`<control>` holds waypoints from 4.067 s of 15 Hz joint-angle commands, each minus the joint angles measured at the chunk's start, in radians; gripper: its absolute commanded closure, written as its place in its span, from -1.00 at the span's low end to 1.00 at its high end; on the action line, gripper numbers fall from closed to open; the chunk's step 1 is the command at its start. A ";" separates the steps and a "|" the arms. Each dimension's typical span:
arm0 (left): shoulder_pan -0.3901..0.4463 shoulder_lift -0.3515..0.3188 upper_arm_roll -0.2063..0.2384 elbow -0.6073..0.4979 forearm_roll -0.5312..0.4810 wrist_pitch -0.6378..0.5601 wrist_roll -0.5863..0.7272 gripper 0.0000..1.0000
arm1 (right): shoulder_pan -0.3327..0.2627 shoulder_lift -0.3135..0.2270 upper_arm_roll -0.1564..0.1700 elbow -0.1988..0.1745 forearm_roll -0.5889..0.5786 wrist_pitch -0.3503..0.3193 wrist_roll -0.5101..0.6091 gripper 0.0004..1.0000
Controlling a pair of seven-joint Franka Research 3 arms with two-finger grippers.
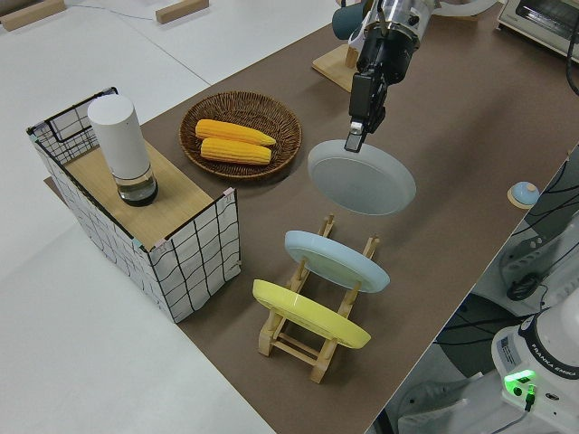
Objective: Pick gray plate from table and place it on lower plate rack with left arm
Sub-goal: 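Lower the gray plate upright into the rack slot beside the blue plate, then open the left gripper and withdraw it away from the rack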
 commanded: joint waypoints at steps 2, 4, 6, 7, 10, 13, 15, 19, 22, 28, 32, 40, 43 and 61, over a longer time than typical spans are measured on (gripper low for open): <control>-0.016 0.015 0.002 -0.066 0.028 0.022 -0.059 1.00 | -0.023 -0.002 0.021 0.007 -0.006 -0.011 0.012 -0.97; -0.016 0.023 0.002 -0.106 0.027 0.054 -0.105 1.00 | -0.023 -0.002 0.020 0.006 -0.006 -0.011 0.012 -0.97; -0.016 0.028 0.002 -0.132 0.025 0.080 -0.132 1.00 | -0.023 -0.002 0.021 0.006 -0.006 -0.012 0.012 -0.97; -0.018 0.034 0.002 -0.138 0.022 0.090 -0.140 1.00 | -0.023 -0.002 0.021 0.006 -0.006 -0.011 0.012 -0.97; -0.016 0.058 -0.005 -0.140 0.021 0.102 -0.148 1.00 | -0.023 -0.004 0.020 0.007 -0.006 -0.011 0.012 -0.97; -0.016 0.074 -0.005 -0.140 0.016 0.110 -0.149 1.00 | -0.023 -0.002 0.021 0.007 -0.006 -0.011 0.012 -0.97; -0.016 0.080 -0.005 -0.140 0.016 0.110 -0.149 1.00 | -0.023 -0.002 0.021 0.007 -0.006 -0.012 0.012 -0.97; -0.016 0.092 -0.012 -0.140 0.015 0.110 -0.146 0.65 | -0.023 -0.002 0.020 0.007 -0.006 -0.011 0.012 -0.97; -0.015 0.101 -0.011 -0.138 0.016 0.110 -0.145 -0.23 | -0.023 -0.002 0.020 0.006 -0.006 -0.011 0.012 -0.97; -0.015 0.095 -0.012 -0.134 0.015 0.108 -0.122 -0.46 | -0.023 -0.002 0.020 0.007 -0.006 -0.012 0.012 -0.97; -0.013 0.066 -0.011 -0.076 -0.073 0.102 -0.038 -0.66 | -0.023 -0.002 0.021 0.007 -0.006 -0.011 0.012 -0.97; -0.002 0.034 0.011 0.153 -0.404 0.085 0.164 -0.94 | -0.023 -0.002 0.021 0.007 -0.006 -0.011 0.012 -0.97; 0.007 0.037 0.018 0.263 -0.569 0.087 0.183 -0.97 | -0.023 -0.002 0.021 0.006 -0.006 -0.011 0.012 -0.97; 0.021 0.037 0.095 0.455 -0.894 0.102 0.467 -0.98 | -0.023 -0.002 0.021 0.006 -0.006 -0.011 0.012 -0.97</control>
